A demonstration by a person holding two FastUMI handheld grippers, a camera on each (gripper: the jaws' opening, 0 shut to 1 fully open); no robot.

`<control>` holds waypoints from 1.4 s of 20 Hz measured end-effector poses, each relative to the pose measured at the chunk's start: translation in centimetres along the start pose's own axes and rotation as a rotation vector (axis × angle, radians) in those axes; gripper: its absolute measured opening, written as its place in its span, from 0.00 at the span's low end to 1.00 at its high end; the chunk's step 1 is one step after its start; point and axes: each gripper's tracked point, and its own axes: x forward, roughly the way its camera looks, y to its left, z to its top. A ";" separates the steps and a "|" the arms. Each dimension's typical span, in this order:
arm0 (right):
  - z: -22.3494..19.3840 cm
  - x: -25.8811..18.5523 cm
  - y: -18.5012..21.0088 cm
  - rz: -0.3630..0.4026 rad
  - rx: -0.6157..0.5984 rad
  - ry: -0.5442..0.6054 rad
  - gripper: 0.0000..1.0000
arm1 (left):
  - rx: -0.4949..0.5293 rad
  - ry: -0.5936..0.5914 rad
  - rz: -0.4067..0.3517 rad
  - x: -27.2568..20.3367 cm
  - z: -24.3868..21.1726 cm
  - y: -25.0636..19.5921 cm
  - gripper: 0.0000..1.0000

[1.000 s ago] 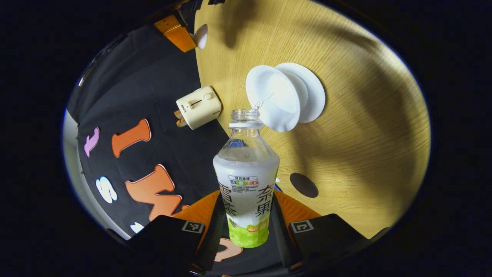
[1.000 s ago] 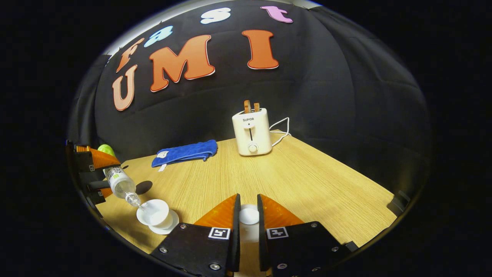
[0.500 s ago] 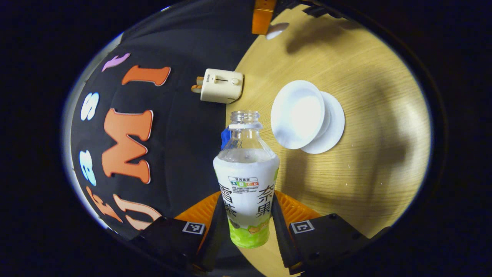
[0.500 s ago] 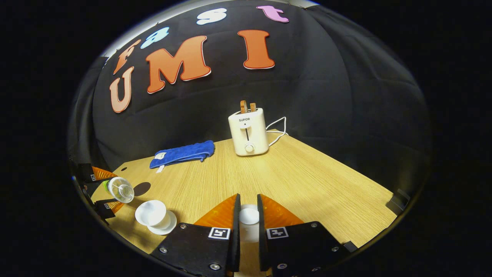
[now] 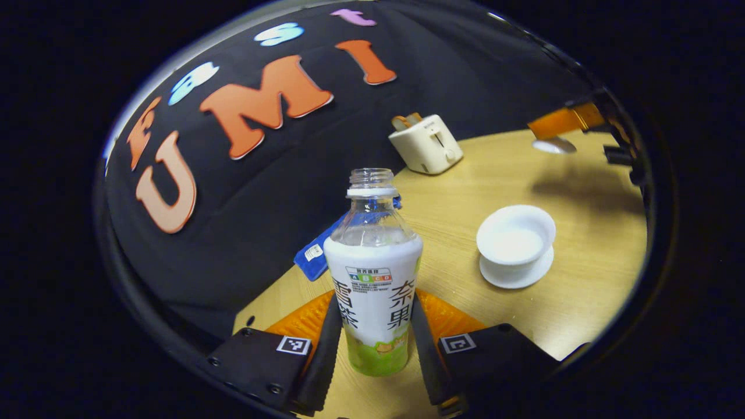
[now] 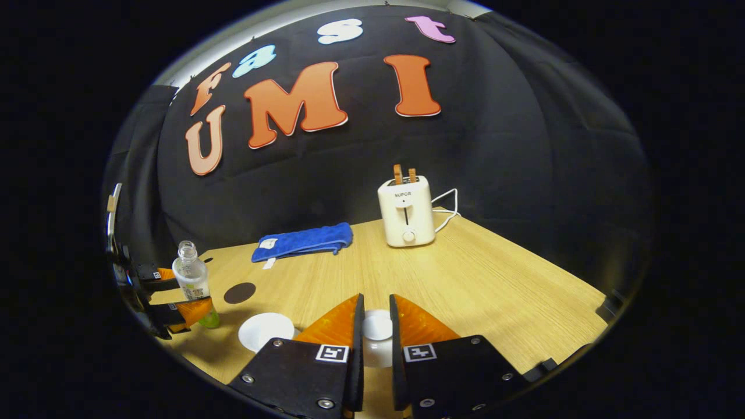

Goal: Open the teacup lid with one hand, grasp the water bottle and pour water into the teacup with the other hand; after pouring, place the water bottle on the coaster and then close the teacup lid.

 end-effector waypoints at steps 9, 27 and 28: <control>-1.6 1.6 12.0 0.220 -0.129 0.050 0.20 | -0.457 -0.095 -0.002 -1.7 -0.1 5.5 0.63; -5.0 3.6 13.2 0.207 -0.180 0.127 0.20 | -0.494 -0.208 0.007 10.0 1.8 10.8 0.66; -4.9 3.5 13.1 0.205 -0.180 0.127 0.20 | -0.490 -0.184 0.007 10.6 1.2 10.3 0.66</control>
